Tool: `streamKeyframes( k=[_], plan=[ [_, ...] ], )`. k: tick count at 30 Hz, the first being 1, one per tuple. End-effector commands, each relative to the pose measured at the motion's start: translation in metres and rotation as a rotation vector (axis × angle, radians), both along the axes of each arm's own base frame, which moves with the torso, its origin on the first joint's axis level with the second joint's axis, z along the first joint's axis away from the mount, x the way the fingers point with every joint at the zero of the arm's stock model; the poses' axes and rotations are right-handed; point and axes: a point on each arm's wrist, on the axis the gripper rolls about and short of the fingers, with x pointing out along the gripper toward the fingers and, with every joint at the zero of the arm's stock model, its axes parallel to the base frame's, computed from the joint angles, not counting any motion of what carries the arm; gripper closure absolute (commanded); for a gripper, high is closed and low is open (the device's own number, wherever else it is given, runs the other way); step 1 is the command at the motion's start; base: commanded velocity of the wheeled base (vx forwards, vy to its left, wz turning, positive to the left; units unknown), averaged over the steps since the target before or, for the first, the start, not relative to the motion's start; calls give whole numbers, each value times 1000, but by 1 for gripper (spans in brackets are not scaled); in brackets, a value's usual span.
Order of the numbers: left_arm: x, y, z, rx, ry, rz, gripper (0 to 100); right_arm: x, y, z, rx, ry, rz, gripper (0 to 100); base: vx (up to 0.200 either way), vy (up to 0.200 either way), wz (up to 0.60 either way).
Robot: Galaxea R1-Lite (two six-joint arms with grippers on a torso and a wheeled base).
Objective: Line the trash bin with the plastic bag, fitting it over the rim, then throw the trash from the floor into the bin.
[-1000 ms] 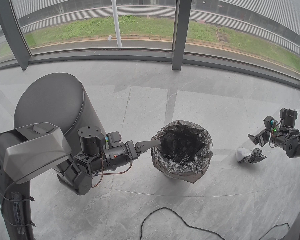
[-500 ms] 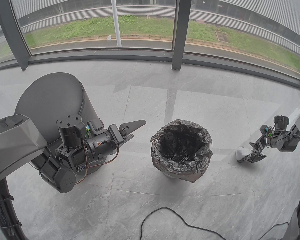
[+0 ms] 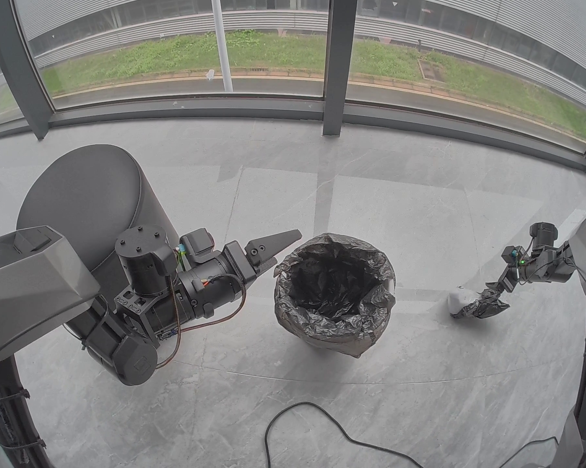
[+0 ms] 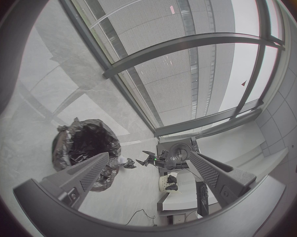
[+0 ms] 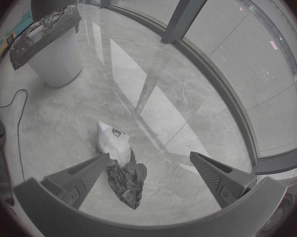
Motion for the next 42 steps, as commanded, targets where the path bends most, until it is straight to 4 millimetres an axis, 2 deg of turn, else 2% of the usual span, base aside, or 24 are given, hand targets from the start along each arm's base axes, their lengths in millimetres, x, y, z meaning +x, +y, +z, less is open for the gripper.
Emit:
streamKeyframes(
  k=[1,7,13,18,19,22,27,33,38,42],
  plan=[
    [-1,-8,-9,4,5,-20,0,3,-1,-16,10,37,9,0,0,0,0],
    [-1,-8,-14,9,15,-18,0,23,16,-32,21,13,134,0,0,0,0],
    [-1,-8,-18,14,26,-14,0,39,48,-38,52,43,257,0,0,0,0],
    [-3,-6,-23,16,30,-14,0,50,62,-46,26,57,314,0,0,0,0],
    [-4,-6,-23,16,29,-14,0,50,64,-52,22,63,322,0,0,0,0],
    [-8,-4,-26,20,37,-14,0,47,65,-71,25,105,331,0,0,0,0],
    [-11,-2,-30,21,40,-12,0,40,59,-74,36,167,324,0,0,0,0],
    [-11,-4,-33,23,44,-17,0,37,47,-80,0,162,339,0,0,0,0],
    [-12,-5,-33,23,44,-23,0,39,44,-103,-24,115,339,0,0,0,0],
    [-12,-5,-32,23,42,-23,0,39,45,-106,-18,109,335,0,0,0,0]
  ],
)
